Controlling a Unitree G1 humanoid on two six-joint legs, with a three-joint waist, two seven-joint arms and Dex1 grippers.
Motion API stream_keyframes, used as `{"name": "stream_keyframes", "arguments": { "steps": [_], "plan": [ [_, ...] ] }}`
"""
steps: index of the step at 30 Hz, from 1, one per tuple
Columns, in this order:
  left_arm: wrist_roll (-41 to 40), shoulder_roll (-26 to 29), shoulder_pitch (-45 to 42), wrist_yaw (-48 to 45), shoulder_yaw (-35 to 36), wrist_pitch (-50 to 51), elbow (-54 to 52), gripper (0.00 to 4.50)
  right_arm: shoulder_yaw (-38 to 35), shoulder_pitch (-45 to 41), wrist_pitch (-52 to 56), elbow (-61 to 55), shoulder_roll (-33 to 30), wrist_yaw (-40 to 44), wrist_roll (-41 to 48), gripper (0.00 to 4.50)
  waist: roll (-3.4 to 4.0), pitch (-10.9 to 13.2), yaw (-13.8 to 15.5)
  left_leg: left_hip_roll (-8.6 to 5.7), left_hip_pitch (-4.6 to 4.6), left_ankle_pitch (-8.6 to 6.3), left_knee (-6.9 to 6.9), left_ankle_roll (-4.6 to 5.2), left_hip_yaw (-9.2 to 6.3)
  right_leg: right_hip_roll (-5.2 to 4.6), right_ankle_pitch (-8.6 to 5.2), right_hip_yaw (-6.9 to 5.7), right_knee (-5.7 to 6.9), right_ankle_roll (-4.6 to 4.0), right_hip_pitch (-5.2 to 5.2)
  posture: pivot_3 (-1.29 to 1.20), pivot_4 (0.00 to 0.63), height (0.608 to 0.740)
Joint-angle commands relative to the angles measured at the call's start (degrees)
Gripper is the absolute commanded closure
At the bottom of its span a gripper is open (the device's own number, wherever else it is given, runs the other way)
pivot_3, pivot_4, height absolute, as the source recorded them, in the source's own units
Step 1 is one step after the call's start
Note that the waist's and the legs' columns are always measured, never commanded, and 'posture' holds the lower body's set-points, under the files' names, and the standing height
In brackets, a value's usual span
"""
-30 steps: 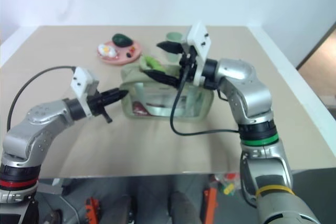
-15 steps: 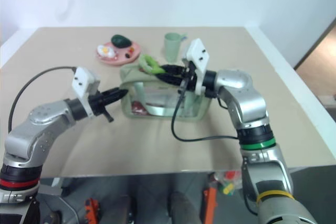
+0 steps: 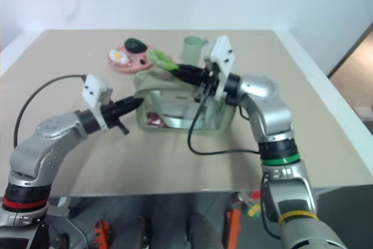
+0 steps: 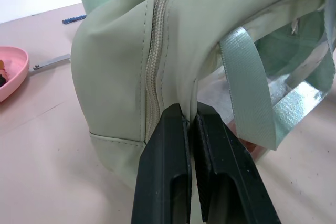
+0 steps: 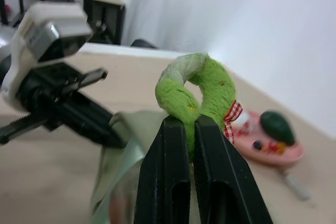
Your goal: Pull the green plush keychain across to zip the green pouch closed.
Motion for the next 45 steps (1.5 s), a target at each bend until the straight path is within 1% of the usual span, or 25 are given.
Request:
{"name": "stream_keyframes", "arguments": {
  "steps": [1,4,7,11,15,20,25,30,33,35,38,40,41,43,45],
  "plan": [
    [0.06,-0.60,-1.50,3.02,1.50,1.37,-2.53,4.50,-8.54,-0.89,-3.11,0.82,-7.14,-1.97,-1.23,4.44,0.00,0.00,0.04,-0.03,-0.02,0.00,0.01,0.00,0.00,-0.04,-0.01,0.00,-0.01,0.02,0.00,0.00,0.150,0.740],
    [0.80,-0.74,-1.22,5.23,1.55,2.68,-3.41,4.50,-11.35,3.65,-4.30,1.08,-14.50,-2.04,-3.93,4.44,-0.02,0.00,0.01,-0.08,-0.11,-0.01,0.04,0.01,0.02,-0.10,-0.03,0.02,-0.08,0.09,-0.02,0.00,0.150,0.740],
    [1.26,-0.88,-0.78,6.55,1.30,3.14,-3.87,4.50,-13.17,8.75,-5.84,0.88,-19.68,-2.68,-6.89,4.44,-0.01,0.00,-0.24,-0.08,-0.07,-0.03,-0.04,0.04,0.02,-0.09,-0.06,0.05,-0.08,0.11,-0.03,0.00,0.150,0.740],
    [2.70,-1.34,-0.20,8.14,0.34,2.90,-3.40,4.50,-14.78,13.35,-3.98,-1.22,-23.59,-5.57,-9.45,4.44,0.02,0.00,-0.57,-0.06,0.20,-0.03,-0.21,0.03,0.11,0.03,-0.03,0.24,0.00,0.05,-0.02,0.00,0.150,0.740],
    [3.61,-1.60,0.17,8.85,-0.24,2.57,-3.22,4.50,-13.06,18.17,0.66,-5.82,-25.27,-6.81,-11.51,4.44,0.02,0.00,-0.52,-0.03,0.30,0.04,-0.19,0.03,0.05,0.12,0.01,0.21,0.03,-0.01,0.07,0.00,0.150,0.740],
    [4.35,-2.46,0.68,9.43,-1.05,2.73,-3.86,4.50,-8.70,22.89,6.74,-11.46,-23.23,-10.68,-15.08,4.44,0.01,0.00,-0.54,-0.06,0.33,0.06,-0.11,0.03,0.11,0.07,0.03,0.26,0.02,0.02,0.12,0.00,0.150,0.740],
    [4.88,-3.10,0.05,9.82,-1.37,3.15,-3.89,4.50,-3.32,25.23,7.49,-11.45,-20.47,-13.06,-18.68,4.44,0.01,-0.01,-0.48,-0.07,0.32,0.06,-0.07,0.02,0.09,0.07,0.02,0.25,0.02,0.00,0.14,0.00,0.150,0.740],
    [5.26,-3.21,-0.41,10.09,-1.42,3.37,-3.91,4.50,0.83,25.07,4.75,-8.76,-17.42,-14.71,-21.97,4.44,0.01,-0.01,-0.50,-0.07,0.33,0.06,-0.08,0.02,0.09,0.08,0.03,0.25,0.02,0.03,0.14,0.00,0.150,0.740],
    [5.37,-3.24,-0.83,10.35,-1.16,3.40,-3.63,4.50,2.11,24.82,1.92,-5.92,-16.33,-15.24,-23.47,4.44,0.01,-0.01,-0.51,-0.07,0.33,0.06,-0.07,0.02,0.09,0.07,0.03,0.25,0.02,0.03,0.14,0.00,0.150,0.740],
    [5.72,-2.47,-0.87,9.42,-1.71,2.94,-3.65,4.50,0.24,24.58,1.51,-4.62,-14.12,-16.68,-21.92,4.44,0.00,-0.01,-0.51,-0.07,0.33,0.06,-0.07,0.02,0.09,0.08,0.03,0.25,0.02,0.03,0.14,0.00,0.150,0.740],
    [4.09,-2.43,-0.65,7.90,-0.93,2.98,-4.27,4.50,-5.40,22.98,4.88,-4.65,-10.49,-17.51,-15.52,4.44,0.01,-0.01,-0.54,-0.05,0.34,0.06,-0.08,0.02,0.07,0.12,0.04,0.24,0.02,0.01,0.14,0.00,0.150,0.740],
    [3.23,-2.15,-0.87,6.58,-0.60,3.11,-4.53,3.73,-10.10,22.02,7.71,-5.44,-9.33,-15.94,-9.26,3.78,0.01,0.00,-0.46,-0.05,0.33,0.06,-0.08,0.02,0.06,0.11,0.05,0.23,0.03,0.02,0.14,0.00,0.150,0.740],
    [2.86,-1.91,-0.97,5.93,-0.58,3.41,-4.54,3.45,-11.59,21.83,8.81,-5.83,-9.48,-15.04,-7.15,3.48,0.01,0.00,-0.44,-0.06,0.31,0.06,-0.08,0.02,0.06,0.10,0.06,0.23,0.03,0.03,0.14,0.00,0.150,0.740],
    [2.59,-1.23,-0.99,4.90,-0.20,3.24,-4.27,2.75,-13.86,22.08,9.10,-6.43,-10.74,-12.87,-4.34,2.78,0.01,0.00,-0.43,-0.07,0.26,0.06,-0.07,0.02,0.06,0.08,0.06,0.23,0.00,0.05,0.14,0.00,0.150,0.740],
    [2.02,-0.27,-1.04,3.65,0.89,2.81,-3.79,2.07,-17.20,22.58,11.50,-8.83,-11.66,-10.38,0.78,2.08,0.01,0.00,-0.43,-0.08,0.24,0.05,-0.08,0.03,0.06,0.07,0.04,0.23,-0.04,0.08,0.14,0.00,0.150,0.740]
  ]
}}
